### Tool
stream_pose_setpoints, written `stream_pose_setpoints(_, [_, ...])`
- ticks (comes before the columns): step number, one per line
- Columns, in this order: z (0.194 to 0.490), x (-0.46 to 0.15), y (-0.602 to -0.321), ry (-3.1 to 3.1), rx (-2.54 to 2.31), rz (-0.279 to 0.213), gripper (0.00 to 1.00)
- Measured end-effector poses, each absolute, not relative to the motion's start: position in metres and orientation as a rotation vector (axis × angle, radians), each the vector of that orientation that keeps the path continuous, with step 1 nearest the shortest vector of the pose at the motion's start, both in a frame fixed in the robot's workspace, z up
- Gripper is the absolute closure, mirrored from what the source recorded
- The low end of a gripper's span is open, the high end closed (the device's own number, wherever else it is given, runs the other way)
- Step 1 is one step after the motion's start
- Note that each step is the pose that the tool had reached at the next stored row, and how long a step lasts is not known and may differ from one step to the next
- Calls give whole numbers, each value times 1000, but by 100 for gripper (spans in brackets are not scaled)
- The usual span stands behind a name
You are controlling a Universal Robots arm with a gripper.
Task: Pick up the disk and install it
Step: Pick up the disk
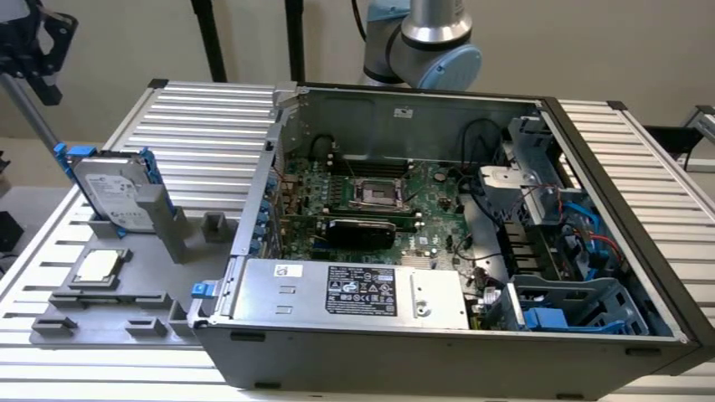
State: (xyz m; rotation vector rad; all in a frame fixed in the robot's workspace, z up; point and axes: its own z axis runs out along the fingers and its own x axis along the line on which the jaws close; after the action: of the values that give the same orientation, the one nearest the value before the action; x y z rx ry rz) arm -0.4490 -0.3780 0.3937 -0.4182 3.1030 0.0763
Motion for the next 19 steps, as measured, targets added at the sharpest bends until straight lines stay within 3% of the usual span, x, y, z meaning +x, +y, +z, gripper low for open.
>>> stream_pose_setpoints(19, [389, -449, -378, 2998, -929, 78, 89])
